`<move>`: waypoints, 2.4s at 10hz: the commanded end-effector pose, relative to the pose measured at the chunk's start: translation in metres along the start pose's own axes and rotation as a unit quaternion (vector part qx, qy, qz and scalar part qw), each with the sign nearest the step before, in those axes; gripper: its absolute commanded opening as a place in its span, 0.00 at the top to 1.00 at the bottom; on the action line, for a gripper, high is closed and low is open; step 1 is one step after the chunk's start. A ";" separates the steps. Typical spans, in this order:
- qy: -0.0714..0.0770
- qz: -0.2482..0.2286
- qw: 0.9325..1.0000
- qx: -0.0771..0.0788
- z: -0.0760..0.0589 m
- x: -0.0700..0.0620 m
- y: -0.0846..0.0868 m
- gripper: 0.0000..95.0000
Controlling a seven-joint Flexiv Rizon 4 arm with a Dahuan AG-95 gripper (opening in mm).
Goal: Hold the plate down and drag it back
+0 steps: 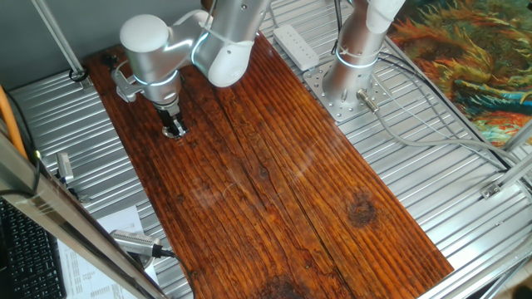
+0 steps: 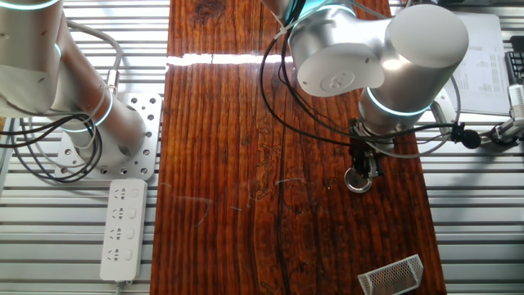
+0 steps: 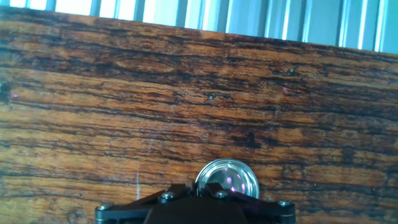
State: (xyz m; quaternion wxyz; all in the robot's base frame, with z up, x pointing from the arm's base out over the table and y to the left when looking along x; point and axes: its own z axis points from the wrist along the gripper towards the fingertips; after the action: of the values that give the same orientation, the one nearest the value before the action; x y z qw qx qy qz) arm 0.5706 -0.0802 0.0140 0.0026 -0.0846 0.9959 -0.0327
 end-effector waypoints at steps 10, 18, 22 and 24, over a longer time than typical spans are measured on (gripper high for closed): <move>0.001 -0.025 1.000 -0.013 0.000 -0.001 0.000 1.00; -0.002 -0.021 1.000 -0.022 -0.001 -0.001 0.004 1.00; -0.004 -0.016 0.999 -0.028 -0.001 -0.001 0.008 1.00; -0.004 -0.014 1.000 -0.028 0.000 -0.001 0.009 1.00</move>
State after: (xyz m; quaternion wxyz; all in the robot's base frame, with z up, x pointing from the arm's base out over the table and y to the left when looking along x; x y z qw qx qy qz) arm 0.5699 -0.0709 0.0136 0.0034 -0.0990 0.9951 -0.0047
